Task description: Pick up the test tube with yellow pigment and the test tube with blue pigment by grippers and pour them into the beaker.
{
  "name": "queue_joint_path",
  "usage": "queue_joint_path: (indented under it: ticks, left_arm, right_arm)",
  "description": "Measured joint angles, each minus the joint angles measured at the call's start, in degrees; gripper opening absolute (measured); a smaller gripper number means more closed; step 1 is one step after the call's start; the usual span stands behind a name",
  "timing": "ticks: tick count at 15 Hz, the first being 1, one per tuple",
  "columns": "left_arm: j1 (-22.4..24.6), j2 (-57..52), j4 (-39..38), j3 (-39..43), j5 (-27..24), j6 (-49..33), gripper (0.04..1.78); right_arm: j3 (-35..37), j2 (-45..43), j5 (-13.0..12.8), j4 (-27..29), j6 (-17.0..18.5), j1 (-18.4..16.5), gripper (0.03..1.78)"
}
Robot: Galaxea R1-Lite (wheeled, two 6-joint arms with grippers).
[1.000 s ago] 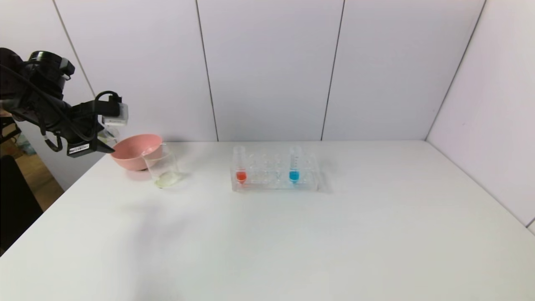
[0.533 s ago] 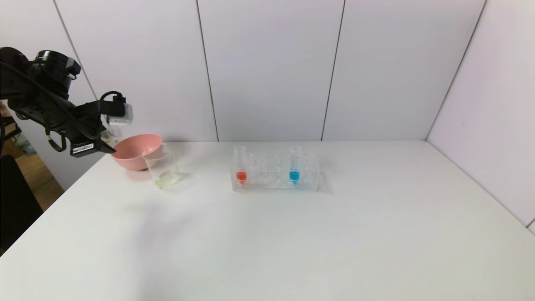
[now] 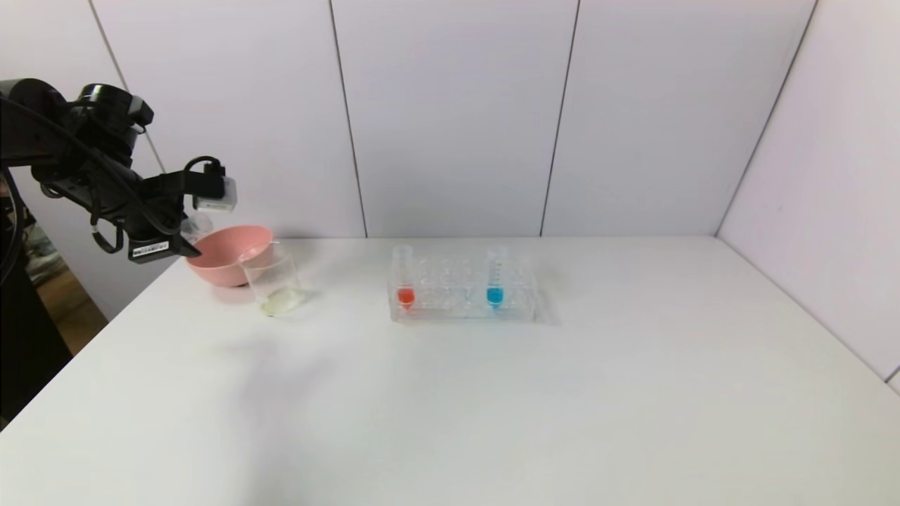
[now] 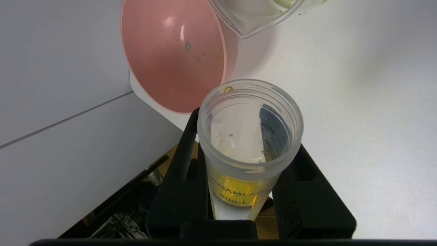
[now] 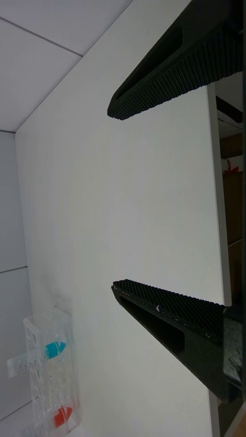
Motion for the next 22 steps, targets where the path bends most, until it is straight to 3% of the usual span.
queue_joint_path:
  ticks: [22]
  left_arm:
    - [-5.2,4.2,-2.5,-0.1,13.0,0.8,0.53]
  right_arm:
    - [0.0,0.0,0.0,0.0,0.0,0.0,1.71]
